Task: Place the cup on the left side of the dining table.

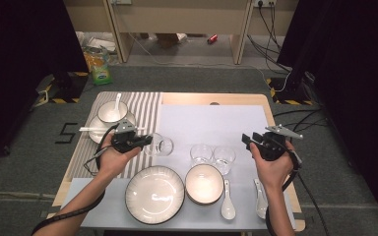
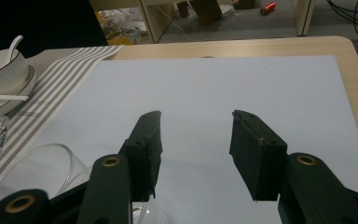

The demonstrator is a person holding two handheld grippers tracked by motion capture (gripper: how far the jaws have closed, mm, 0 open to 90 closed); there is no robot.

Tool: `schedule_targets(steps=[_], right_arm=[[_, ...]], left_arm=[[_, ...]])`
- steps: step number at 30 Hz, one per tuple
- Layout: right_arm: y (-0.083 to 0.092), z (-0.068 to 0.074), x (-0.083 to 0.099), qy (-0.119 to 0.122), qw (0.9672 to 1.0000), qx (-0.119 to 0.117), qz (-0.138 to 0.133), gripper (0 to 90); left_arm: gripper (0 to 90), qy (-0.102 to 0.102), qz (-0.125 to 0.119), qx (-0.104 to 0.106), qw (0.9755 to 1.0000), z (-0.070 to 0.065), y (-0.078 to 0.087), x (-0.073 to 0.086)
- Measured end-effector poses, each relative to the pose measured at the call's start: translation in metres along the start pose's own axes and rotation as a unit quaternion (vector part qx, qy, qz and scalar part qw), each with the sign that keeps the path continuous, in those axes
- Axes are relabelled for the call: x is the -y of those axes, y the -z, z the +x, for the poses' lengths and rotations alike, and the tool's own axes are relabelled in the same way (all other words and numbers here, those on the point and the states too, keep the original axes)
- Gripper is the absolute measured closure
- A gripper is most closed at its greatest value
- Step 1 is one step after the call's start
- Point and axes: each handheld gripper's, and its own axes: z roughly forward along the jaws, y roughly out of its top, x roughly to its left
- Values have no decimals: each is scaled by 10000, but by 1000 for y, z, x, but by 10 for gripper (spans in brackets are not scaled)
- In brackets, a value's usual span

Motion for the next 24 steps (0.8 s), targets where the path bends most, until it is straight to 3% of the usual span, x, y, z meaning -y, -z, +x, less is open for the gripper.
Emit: schedule_targets(steps=[24], right_arm=[[-1,2,0,21,10000,9,8,530]], left_arm=[[842,16,-4,-73,10000,7,9,3]])
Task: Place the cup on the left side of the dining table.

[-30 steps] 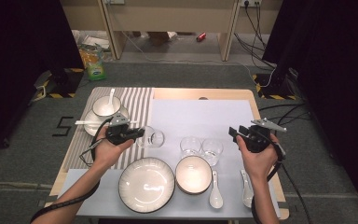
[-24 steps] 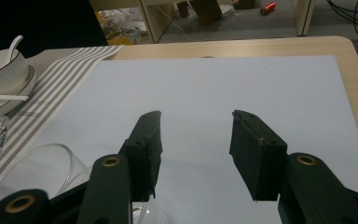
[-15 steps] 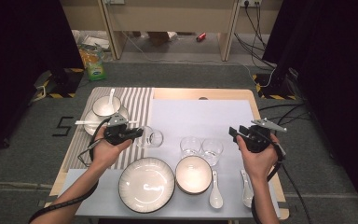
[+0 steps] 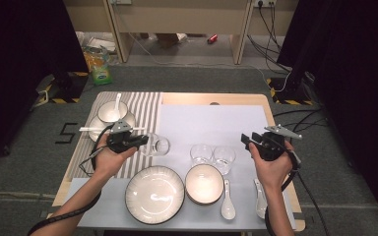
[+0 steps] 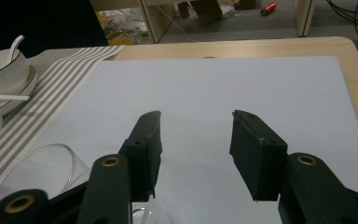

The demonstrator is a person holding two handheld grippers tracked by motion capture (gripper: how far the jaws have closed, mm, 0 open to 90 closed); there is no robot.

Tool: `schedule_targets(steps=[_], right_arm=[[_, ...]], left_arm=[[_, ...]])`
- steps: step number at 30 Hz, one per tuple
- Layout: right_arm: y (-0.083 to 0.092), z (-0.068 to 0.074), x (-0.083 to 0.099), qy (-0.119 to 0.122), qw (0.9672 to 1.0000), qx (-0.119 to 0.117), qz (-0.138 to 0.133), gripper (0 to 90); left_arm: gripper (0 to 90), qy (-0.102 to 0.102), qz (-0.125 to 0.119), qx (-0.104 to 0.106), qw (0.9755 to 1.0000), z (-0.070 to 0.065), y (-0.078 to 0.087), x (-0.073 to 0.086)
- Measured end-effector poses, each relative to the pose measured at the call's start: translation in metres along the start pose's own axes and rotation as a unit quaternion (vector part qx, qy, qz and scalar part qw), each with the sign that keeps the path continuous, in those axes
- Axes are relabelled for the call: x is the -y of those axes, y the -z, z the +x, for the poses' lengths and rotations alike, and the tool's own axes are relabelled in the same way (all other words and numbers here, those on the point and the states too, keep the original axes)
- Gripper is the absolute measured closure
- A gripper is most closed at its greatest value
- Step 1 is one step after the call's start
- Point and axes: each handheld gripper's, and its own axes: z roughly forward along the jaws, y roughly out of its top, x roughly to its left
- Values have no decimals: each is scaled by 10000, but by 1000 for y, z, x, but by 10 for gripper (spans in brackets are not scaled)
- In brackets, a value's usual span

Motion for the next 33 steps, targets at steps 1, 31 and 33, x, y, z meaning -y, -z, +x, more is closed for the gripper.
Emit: schedule_targets(steps=[1,31,33], right_arm=[[0,0,0,9,10000,-1,0,529],[-2,1,1,13,10000,-16,6,529],[-2,1,1,18,10000,-13,11,529]], left_arm=[[842,7,6,-4,10000,1,1,0],[843,113,6,-203,9997,18,19,9],[843,153,-59,-232,9996,21,21,10]])
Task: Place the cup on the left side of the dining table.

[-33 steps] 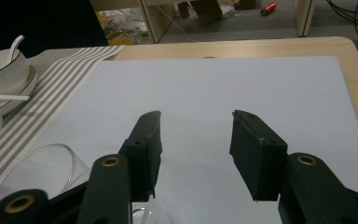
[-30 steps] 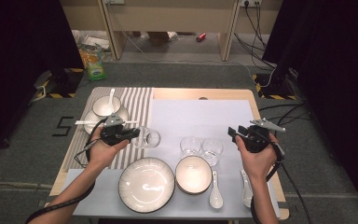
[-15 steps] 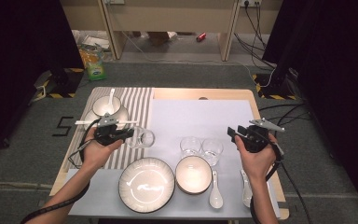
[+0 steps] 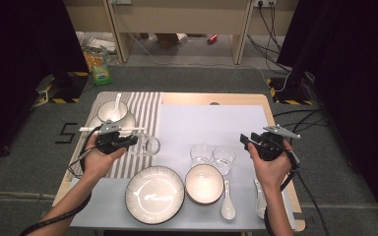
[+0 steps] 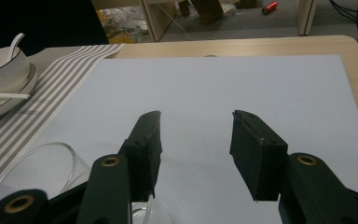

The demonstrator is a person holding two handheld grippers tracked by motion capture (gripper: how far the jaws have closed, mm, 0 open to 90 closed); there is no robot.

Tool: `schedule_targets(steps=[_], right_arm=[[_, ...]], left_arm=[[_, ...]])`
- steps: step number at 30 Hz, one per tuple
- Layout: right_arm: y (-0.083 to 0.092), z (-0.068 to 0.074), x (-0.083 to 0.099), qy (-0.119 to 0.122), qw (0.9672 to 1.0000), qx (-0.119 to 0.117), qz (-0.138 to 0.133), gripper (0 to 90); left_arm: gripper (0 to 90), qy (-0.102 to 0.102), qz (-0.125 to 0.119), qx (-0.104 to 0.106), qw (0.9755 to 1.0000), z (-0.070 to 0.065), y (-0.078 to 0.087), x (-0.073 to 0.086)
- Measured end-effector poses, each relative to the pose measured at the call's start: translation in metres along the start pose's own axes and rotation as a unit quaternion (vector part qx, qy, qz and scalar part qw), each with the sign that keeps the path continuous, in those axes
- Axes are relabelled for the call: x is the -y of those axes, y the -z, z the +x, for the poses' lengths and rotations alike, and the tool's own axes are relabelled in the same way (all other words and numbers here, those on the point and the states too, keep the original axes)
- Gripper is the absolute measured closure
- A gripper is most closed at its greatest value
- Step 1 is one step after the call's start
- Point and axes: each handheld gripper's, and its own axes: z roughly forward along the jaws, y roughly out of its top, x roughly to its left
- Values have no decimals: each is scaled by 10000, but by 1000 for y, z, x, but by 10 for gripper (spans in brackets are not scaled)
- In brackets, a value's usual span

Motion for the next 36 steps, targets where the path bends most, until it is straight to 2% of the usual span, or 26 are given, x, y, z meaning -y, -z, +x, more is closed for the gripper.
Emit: schedule_targets(steps=[26,36], right_arm=[[-2,2,0,22,10000,0,18,529],[-2,3,0,36,10000,-23,7,529]], left_arm=[[842,115,48,-382,9992,23,17,12],[843,171,90,-460,9988,30,20,17]])
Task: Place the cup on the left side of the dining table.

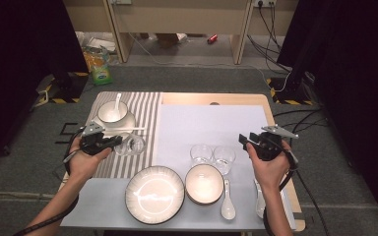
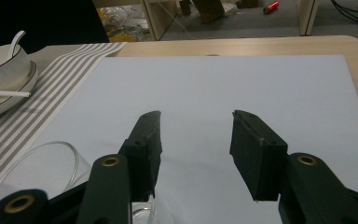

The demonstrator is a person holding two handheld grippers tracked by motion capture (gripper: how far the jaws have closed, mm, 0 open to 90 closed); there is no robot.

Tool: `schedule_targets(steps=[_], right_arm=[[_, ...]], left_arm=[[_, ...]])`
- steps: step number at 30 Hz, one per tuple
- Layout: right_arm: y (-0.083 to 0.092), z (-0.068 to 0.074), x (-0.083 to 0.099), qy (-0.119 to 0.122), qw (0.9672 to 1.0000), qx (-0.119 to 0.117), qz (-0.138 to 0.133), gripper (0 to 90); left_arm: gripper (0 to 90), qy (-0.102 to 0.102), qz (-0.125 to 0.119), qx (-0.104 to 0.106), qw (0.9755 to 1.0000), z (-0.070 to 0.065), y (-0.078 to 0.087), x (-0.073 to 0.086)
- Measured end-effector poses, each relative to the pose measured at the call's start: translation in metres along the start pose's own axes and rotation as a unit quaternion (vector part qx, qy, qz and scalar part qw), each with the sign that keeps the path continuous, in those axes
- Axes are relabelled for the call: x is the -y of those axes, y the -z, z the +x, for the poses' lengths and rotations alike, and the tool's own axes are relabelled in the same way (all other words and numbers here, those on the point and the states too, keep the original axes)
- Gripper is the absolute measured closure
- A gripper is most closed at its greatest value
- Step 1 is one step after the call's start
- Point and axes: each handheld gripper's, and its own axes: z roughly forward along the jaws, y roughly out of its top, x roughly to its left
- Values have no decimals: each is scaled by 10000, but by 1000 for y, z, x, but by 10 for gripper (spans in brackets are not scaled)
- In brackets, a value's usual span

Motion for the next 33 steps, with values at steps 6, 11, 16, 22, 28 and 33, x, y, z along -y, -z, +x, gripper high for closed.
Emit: schedule_targets(steps=[6,11,16,22,28,33], right_arm=[[-1,0,0,0,10000,3,11,529],[0,1,0,3,10000,22,20,529],[-1,1,0,-2,10000,2,9,530],[0,1,0,7,10000,15,24,529],[-1,2,0,4,10000,10,33,529],[0,1,0,17,10000,14,17,529]], left_arm=[[843,6,36,-52,10000,2,0,2],[843,14,59,-73,10000,4,-2,3],[843,22,125,-105,9999,6,-4,5],[843,-6,245,-133,9996,5,-10,8],[843,10,404,-124,9991,4,-22,11],[843,15,493,-93,9987,2,-30,12]])
